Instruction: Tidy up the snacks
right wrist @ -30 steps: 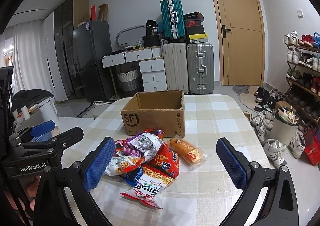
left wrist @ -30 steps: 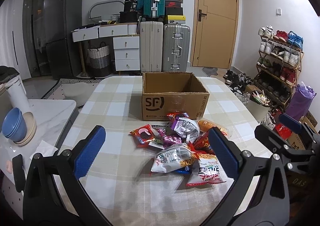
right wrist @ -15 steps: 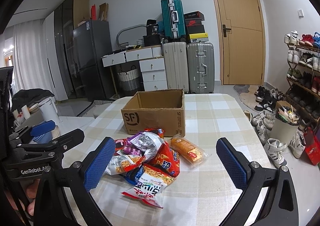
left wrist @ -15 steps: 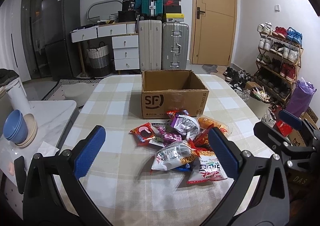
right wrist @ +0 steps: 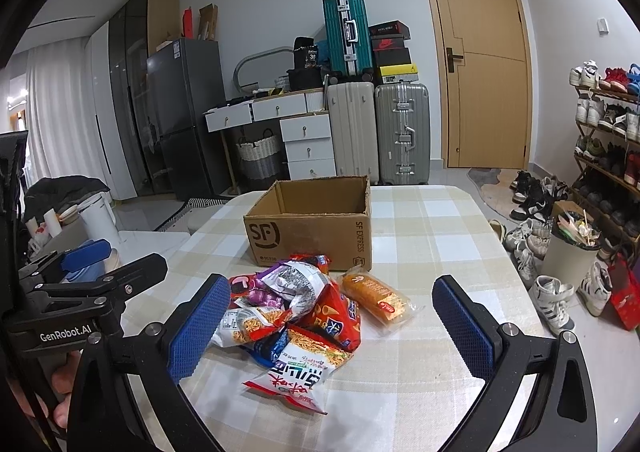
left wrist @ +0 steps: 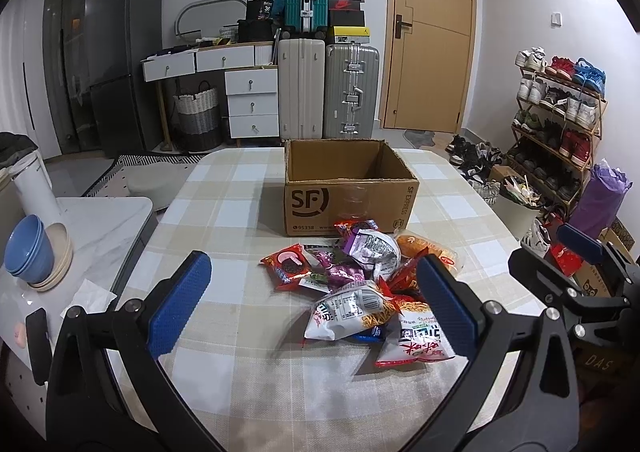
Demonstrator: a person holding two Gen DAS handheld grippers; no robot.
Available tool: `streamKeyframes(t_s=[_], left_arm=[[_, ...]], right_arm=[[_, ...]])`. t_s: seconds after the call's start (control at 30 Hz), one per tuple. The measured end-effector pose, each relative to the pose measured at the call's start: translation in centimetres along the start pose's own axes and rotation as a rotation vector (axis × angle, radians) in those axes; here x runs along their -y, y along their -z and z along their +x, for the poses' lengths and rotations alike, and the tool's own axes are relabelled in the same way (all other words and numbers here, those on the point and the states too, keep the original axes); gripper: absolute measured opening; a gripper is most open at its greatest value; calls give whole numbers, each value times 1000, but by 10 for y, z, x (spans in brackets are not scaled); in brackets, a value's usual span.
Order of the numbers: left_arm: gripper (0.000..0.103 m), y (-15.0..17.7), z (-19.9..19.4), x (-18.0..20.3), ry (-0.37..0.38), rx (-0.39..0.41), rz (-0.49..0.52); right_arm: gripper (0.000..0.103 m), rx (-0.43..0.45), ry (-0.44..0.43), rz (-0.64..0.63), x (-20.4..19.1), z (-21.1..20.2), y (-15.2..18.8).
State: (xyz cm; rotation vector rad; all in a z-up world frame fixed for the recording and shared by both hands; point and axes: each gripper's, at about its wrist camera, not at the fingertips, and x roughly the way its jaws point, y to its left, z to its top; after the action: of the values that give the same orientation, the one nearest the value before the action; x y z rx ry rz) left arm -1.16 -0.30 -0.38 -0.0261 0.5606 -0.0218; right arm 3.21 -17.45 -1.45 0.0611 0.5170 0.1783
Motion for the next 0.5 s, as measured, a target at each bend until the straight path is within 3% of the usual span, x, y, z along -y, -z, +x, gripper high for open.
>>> streamKeyframes(t_s=[0.5], left_arm=[[102, 9, 33, -14, 28, -88, -31]], right_arm=[[103, -46, -35, 16, 6, 10, 13]])
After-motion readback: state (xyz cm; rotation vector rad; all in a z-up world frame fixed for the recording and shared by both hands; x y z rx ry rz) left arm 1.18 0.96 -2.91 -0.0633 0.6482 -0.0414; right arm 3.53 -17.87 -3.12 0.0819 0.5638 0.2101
